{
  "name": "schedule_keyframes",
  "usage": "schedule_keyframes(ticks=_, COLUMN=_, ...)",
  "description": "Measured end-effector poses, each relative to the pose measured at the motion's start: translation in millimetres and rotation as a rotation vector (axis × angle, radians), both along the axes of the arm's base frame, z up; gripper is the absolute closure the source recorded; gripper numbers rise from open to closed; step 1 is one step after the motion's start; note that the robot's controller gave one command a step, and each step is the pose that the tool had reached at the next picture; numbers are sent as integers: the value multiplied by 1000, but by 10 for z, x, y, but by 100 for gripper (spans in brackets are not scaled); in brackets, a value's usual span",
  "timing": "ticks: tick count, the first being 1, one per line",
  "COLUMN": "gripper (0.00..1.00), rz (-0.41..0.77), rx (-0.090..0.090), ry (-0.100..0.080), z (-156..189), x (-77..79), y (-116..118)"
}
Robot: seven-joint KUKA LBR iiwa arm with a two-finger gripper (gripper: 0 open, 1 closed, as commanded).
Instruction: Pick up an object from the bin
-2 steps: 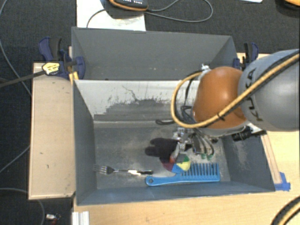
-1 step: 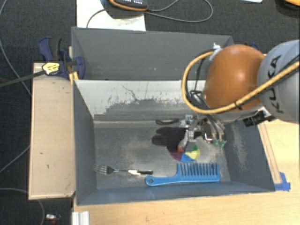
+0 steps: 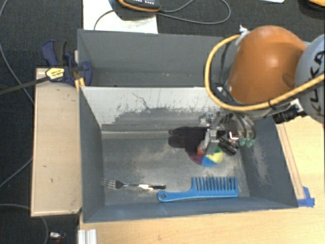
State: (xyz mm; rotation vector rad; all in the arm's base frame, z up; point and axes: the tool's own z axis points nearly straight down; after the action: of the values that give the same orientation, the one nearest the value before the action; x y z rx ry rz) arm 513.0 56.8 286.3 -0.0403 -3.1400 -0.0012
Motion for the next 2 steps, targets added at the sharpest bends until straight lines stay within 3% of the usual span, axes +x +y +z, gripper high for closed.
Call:
schedule_keyframes(ticks=1, gripper=100, rz=254, rx=0, ry=-4, z=-726, x=87, y=75)
schedule_keyframes(ticks=2, gripper=100, rz=289, rx=1, ry=-1, z=-1031, x=116, y=-12)
